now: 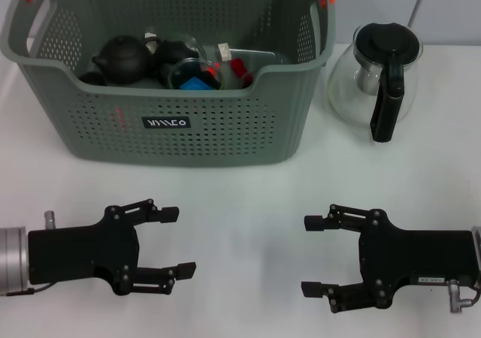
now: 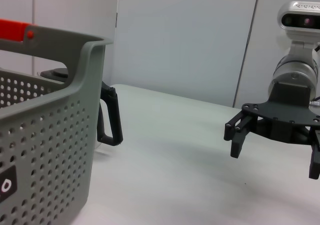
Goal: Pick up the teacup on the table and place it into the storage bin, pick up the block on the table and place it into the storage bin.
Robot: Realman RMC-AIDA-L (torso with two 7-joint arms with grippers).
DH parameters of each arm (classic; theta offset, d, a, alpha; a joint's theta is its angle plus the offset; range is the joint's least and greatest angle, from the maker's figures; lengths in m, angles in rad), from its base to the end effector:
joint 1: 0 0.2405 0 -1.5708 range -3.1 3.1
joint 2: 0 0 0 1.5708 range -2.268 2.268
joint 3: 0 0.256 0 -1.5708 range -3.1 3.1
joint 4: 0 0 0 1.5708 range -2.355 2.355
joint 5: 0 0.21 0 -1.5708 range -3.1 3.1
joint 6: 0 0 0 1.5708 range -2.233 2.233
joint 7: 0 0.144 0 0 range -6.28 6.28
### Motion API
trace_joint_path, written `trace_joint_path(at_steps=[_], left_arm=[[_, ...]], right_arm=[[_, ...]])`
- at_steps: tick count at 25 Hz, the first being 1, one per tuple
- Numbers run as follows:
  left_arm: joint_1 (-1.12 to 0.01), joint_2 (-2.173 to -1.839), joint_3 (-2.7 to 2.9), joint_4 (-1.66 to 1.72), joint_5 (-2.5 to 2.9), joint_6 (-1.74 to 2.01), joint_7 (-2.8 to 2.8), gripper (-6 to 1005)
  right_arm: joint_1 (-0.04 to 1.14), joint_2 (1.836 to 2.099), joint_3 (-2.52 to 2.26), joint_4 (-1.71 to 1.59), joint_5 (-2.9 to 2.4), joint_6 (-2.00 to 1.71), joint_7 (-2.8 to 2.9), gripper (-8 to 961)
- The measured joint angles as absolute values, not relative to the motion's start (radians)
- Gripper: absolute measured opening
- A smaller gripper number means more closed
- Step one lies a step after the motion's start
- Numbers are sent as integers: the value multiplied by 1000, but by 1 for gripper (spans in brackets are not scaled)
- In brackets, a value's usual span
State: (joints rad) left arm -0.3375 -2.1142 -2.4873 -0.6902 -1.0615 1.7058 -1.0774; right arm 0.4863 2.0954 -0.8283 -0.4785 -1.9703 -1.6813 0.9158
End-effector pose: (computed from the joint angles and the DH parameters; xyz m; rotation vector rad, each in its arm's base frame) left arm -0.3041 0.2552 -0.0097 -2.7966 -0.4191 -0.6711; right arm 0.2609 0.2721 -0.0476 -2.9455 0.1377 0.8161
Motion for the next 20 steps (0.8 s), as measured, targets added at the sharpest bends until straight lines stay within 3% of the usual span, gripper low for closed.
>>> trace_joint_path(at_steps=[20], left_arm=[[-370, -2158, -2483, -690, -1070, 1747, -1045, 905]], right_arm=[[475, 2090, -825, -485, -1966, -1710, 915, 914]])
